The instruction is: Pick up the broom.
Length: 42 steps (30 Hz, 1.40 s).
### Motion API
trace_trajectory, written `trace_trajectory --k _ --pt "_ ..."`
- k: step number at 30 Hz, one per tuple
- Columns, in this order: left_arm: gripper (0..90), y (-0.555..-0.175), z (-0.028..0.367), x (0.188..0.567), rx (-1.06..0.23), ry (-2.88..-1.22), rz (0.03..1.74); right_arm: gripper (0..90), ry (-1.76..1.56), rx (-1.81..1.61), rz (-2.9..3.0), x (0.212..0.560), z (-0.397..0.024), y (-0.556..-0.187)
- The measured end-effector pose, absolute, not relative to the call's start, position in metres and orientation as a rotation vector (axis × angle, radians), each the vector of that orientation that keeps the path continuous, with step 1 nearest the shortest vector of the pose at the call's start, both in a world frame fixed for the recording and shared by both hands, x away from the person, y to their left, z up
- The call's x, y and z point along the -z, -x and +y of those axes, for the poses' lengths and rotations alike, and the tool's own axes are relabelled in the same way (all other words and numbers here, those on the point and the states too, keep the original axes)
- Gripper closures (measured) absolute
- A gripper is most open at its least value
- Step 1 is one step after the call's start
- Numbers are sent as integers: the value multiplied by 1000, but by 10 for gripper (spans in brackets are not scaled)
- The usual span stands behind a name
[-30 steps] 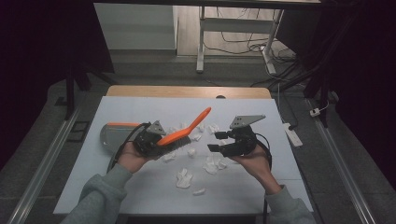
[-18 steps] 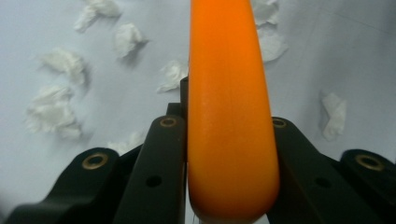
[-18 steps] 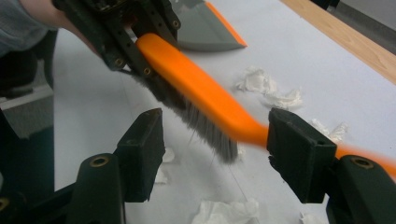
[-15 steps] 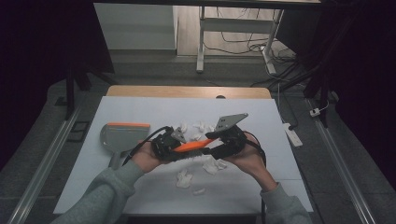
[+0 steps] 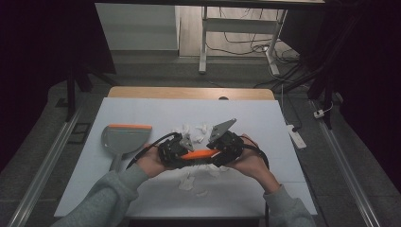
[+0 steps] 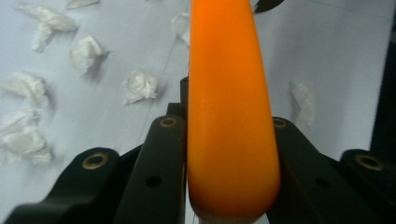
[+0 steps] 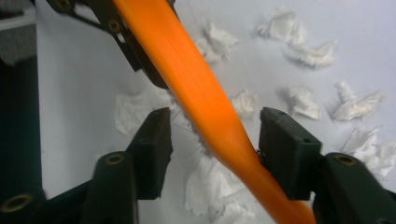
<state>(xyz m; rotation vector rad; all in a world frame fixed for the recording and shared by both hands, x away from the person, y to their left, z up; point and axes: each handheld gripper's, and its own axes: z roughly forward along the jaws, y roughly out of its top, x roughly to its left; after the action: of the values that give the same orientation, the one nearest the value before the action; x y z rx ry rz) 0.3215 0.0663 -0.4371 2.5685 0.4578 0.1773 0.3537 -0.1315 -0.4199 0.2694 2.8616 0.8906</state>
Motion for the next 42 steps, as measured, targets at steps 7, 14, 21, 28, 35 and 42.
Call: trace_trajectory --k 7,14,21,28,35,42 --pt "781 -319 65 438 -145 -2599 391 626 -156 -799 2903 428 -128 -350" --pt "776 -323 72 439 -67 -2585 313 687 10 -794 2929 429 -128 -342" --pt "523 -323 87 435 -233 -2417 496 707 -68 -833 2903 429 -133 -348" --pt "308 -314 111 430 -387 -2282 713 710 -179 -860 2877 431 -140 -356" --pt "303 -282 144 438 -448 -2169 805 710 -251 -929 2862 429 -147 -363" --pt "308 -261 180 448 -507 -2093 927 711 -394 -969 2801 428 -158 -372"
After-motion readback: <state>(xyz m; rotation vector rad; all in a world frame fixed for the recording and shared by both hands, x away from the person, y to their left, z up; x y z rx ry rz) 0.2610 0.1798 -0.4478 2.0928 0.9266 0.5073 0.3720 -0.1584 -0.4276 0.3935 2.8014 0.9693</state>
